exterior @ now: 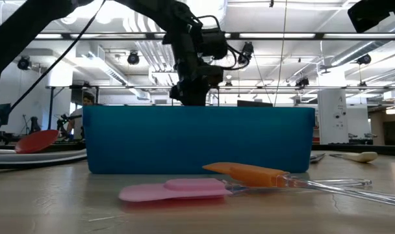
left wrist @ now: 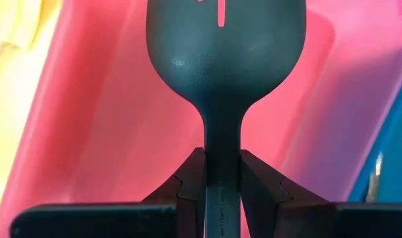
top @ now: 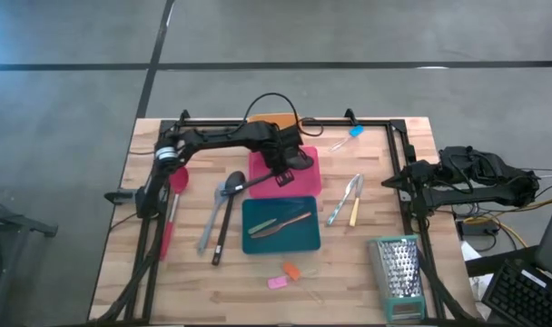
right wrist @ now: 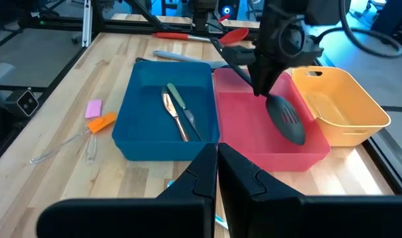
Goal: Pick & Place Kitchen Items
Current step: Put the left black serving spoon into the pink bin, then put the orange spatula into the yellow bin
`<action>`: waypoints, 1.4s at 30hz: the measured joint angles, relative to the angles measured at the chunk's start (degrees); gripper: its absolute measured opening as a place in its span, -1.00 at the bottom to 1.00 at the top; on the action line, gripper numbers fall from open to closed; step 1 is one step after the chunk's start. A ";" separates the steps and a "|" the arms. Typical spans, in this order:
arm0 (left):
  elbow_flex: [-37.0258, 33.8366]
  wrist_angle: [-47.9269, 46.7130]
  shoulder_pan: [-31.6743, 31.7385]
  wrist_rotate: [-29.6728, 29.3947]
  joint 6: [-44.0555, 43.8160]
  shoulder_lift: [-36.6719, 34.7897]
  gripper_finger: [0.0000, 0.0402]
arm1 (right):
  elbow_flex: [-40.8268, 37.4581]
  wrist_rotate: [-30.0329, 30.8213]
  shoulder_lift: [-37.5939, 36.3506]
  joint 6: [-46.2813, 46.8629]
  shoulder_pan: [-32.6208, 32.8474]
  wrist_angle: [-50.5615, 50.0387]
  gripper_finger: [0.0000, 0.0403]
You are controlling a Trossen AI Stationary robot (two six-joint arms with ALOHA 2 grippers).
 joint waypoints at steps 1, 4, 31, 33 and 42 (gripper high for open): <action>0.36 0.00 0.09 0.01 0.27 0.57 -0.67 | 0.00 0.00 0.00 -0.03 -0.01 -0.01 -0.96; 1.76 -0.03 0.41 0.04 0.51 1.92 -0.67 | 0.00 0.01 0.00 -0.02 0.00 -0.01 -0.96; 6.60 -7.41 1.48 -0.07 2.08 4.88 0.01 | 0.00 0.02 0.00 0.00 0.00 -0.01 -0.96; 8.66 -9.23 1.48 -0.07 2.11 4.86 0.05 | 0.00 0.00 0.00 -0.07 0.00 0.01 -0.96; 20.47 -23.52 0.94 -0.13 -0.29 4.63 0.08 | 0.00 0.00 0.00 0.00 0.00 0.00 -0.96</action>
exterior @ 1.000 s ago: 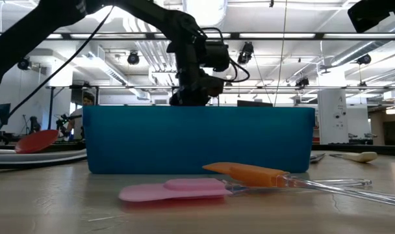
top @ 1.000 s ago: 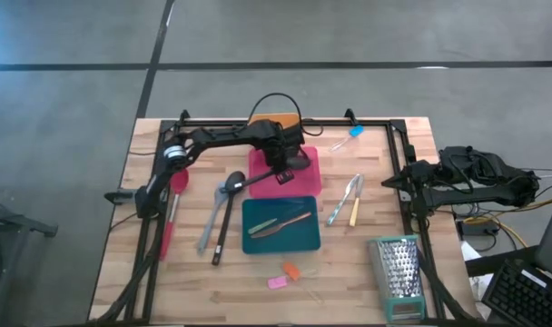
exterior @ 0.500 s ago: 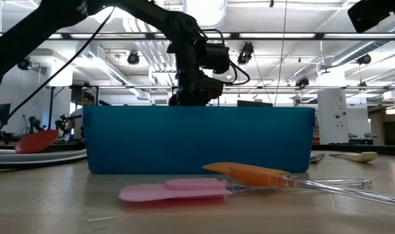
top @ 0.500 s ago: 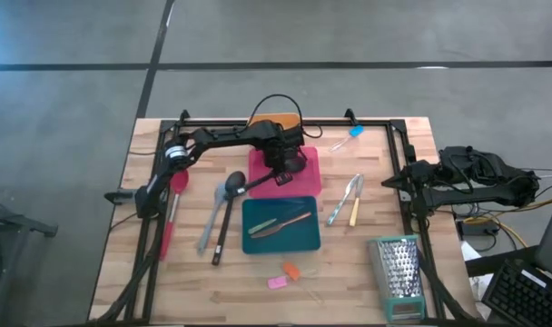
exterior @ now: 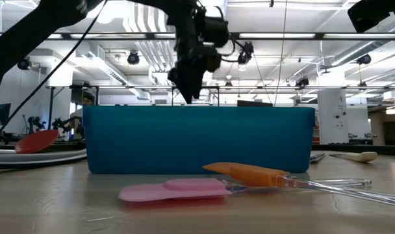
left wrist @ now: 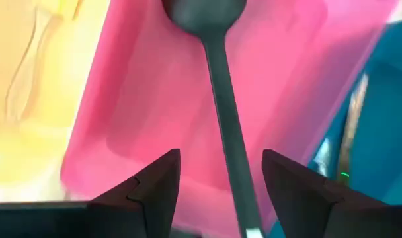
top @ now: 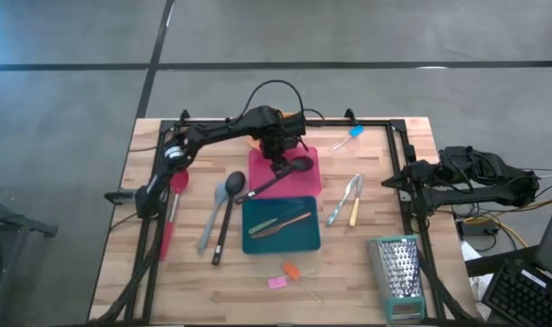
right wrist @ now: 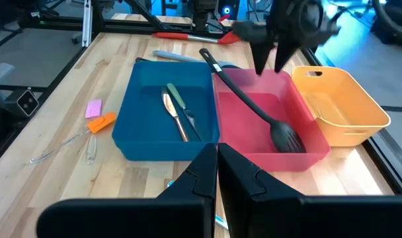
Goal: Pick & Place Kitchen Items
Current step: Put the orange spatula into the yellow bin
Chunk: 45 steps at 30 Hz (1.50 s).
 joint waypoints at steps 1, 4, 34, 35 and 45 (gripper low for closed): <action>1.17 -1.39 -0.29 0.00 -1.23 -0.22 0.08 | 0.00 0.01 0.00 -0.03 0.00 0.00 -0.96; 2.59 -2.52 -1.73 -0.93 -3.10 -2.27 0.08 | -0.01 0.02 0.00 -0.04 0.00 0.01 -0.96; 0.83 5.55 -37.21 -35.68 -1.44 -12.25 0.09 | 0.00 0.01 0.00 -0.10 0.00 -0.01 -0.96; 0.38 5.54 -38.37 -38.66 -0.92 -12.26 0.09 | 0.00 0.01 0.00 -0.12 0.00 -0.01 -0.96; -16.60 6.00 -45.12 -54.62 -5.85 -19.85 0.09 | 0.00 0.00 0.00 0.01 -0.01 -0.01 -0.96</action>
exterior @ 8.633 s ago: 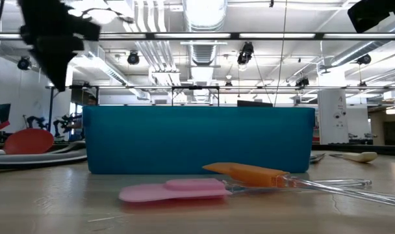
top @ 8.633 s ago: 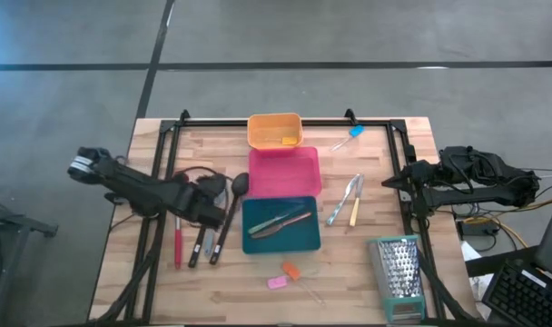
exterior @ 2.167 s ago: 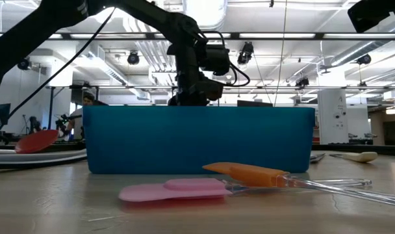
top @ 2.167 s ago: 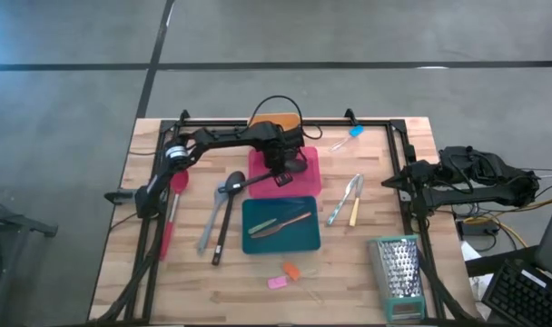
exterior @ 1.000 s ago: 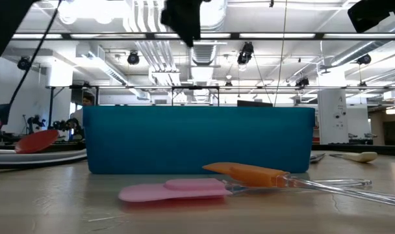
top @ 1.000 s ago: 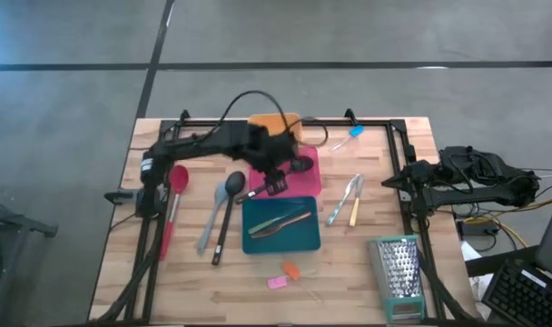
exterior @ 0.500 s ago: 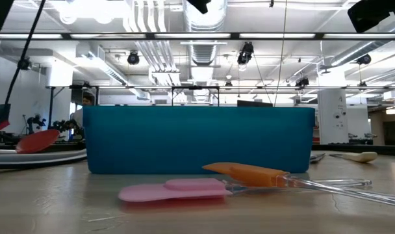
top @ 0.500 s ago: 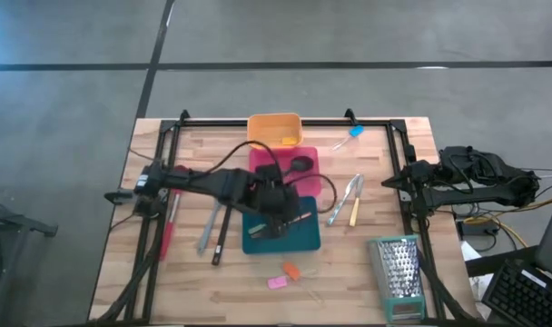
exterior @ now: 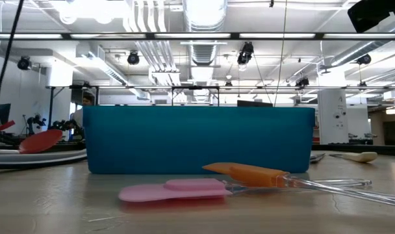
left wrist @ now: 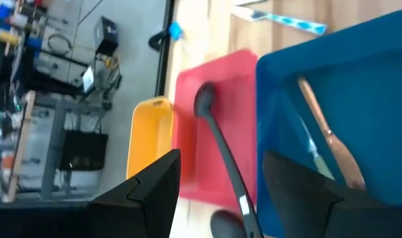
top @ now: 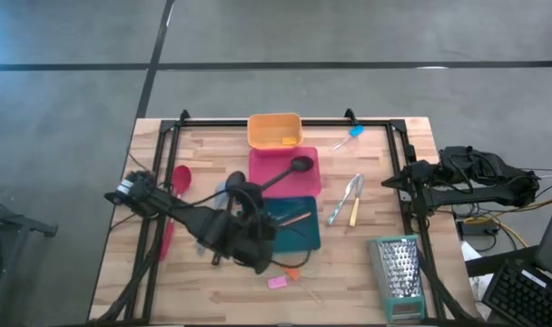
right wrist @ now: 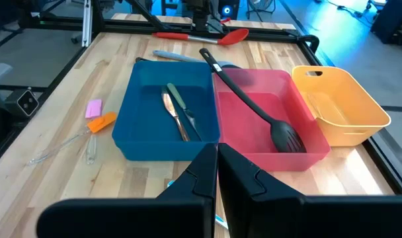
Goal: Pick & Place Kitchen Items
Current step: Put the orange spatula into the yellow bin
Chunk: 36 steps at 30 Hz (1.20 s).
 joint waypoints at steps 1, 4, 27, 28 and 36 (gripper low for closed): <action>-2.92 1.05 -0.05 -0.21 -1.52 -1.92 0.09 | 0.00 0.00 0.00 -0.01 0.01 0.01 -0.96; -12.96 6.06 -0.56 -0.27 -4.41 -9.05 0.09 | 0.00 0.02 0.00 -0.01 -0.01 0.48 -0.96; -71.78 57.54 -3.72 13.66 13.15 -64.35 0.09 | -1.03 -3.16 25.67 0.93 0.01 37.31 -0.96; -72.76 57.13 -3.74 12.74 13.14 -66.24 0.09 | -1.01 -3.13 27.20 0.91 0.01 38.55 -0.96; -79.69 55.13 -3.72 10.68 13.42 -79.28 0.09 | 1.47 -3.05 35.01 -3.28 0.01 40.10 -0.96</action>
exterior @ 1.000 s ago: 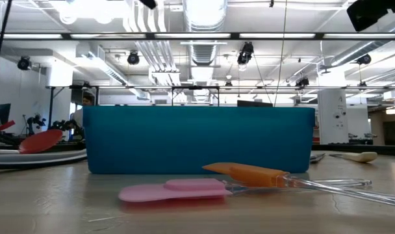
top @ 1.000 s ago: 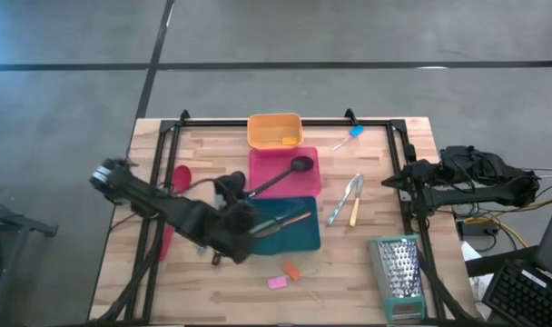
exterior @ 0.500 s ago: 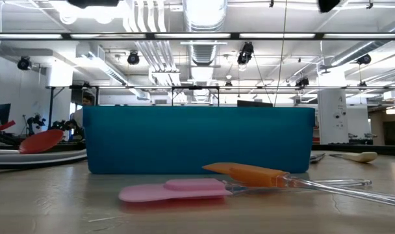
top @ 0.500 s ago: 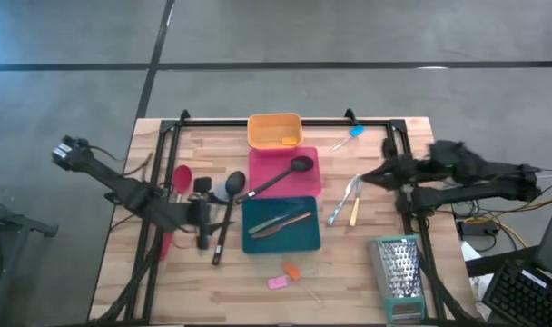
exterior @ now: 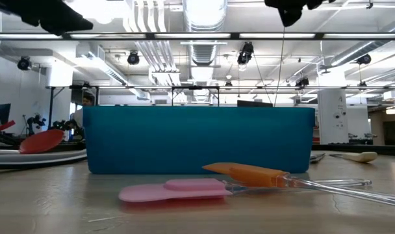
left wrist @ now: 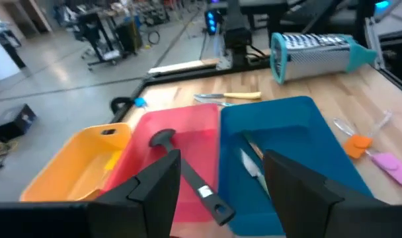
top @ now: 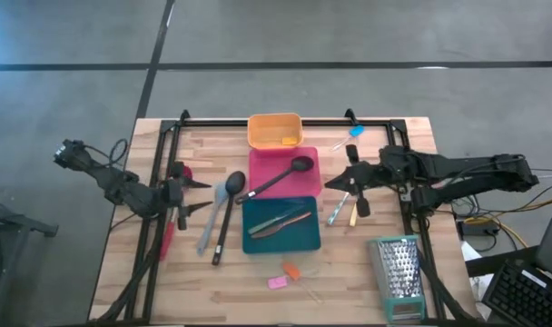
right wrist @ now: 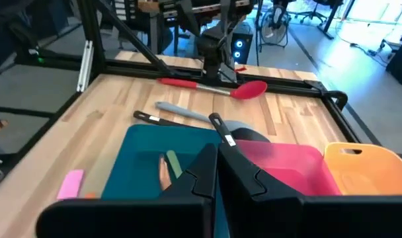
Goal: Pick & Place Kitchen Items
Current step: Put the orange spatula into the yellow bin
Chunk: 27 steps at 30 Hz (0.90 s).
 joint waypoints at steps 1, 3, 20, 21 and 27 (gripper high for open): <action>-0.81 -0.07 0.00 -0.78 0.40 -1.43 0.09 | 0.15 -0.01 0.68 -0.60 0.00 -0.01 -0.96; -2.39 -0.44 0.00 -2.30 1.41 -3.87 0.09 | 0.46 0.03 2.14 -0.89 0.00 0.59 -0.96; -5.71 -3.21 0.00 -4.94 2.10 -9.58 0.09 | 5.78 -3.41 15.59 -0.98 7.68 -4.42 -0.96; -5.71 -3.19 0.00 -4.92 2.10 -9.58 0.09 | 7.22 -2.12 16.64 -1.96 9.02 -5.46 -0.96; -5.73 -3.39 0.00 -4.92 2.10 -9.55 0.09 | 16.94 11.35 24.85 -1.00 17.44 -17.42 -0.96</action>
